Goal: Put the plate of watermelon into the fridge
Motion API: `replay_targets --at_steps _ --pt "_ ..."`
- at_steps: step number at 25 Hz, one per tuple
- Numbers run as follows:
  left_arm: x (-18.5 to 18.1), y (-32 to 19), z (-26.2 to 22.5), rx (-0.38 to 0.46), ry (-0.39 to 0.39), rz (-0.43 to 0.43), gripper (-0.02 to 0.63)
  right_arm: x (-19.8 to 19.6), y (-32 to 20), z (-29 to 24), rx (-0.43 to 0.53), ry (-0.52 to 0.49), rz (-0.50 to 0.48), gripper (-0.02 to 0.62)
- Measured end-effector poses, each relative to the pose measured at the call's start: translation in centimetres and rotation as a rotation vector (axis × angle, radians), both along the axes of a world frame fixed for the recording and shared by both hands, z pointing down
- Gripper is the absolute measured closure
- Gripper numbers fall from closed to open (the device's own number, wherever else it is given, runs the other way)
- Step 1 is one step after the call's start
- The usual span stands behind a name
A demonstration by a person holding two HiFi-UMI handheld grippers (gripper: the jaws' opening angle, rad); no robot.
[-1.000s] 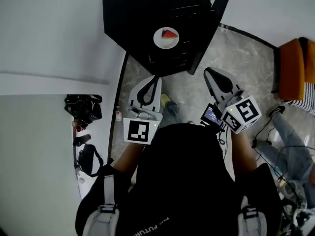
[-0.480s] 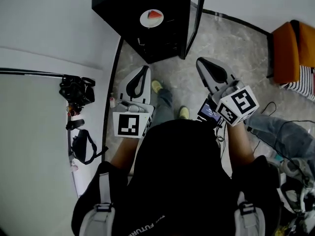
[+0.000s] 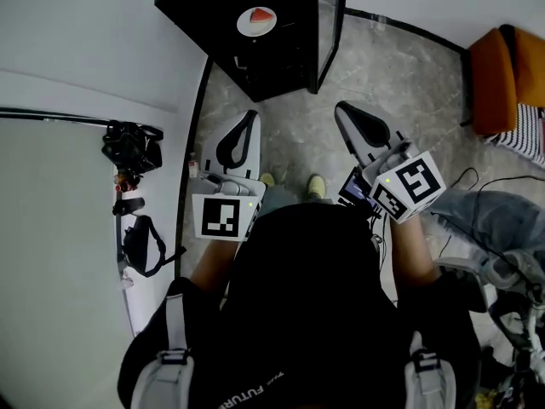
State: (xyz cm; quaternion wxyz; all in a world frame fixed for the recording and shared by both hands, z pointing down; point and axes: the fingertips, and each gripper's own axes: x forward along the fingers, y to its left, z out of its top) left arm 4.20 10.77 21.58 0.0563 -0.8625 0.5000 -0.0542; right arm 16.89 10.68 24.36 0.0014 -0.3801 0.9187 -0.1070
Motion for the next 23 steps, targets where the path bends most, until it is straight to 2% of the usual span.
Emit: replay_targets --at_steps 7,23 --pt "1.8 -0.2 1.1 -0.008 0.0 0.058 0.594 2.4 0.3 0.8 -0.004 0.007 0.061 0.582" --pt "4.6 -1.6 0.0 0.021 -0.012 0.173 0.594 5.0 0.1 -0.6 0.009 0.012 0.158 0.582"
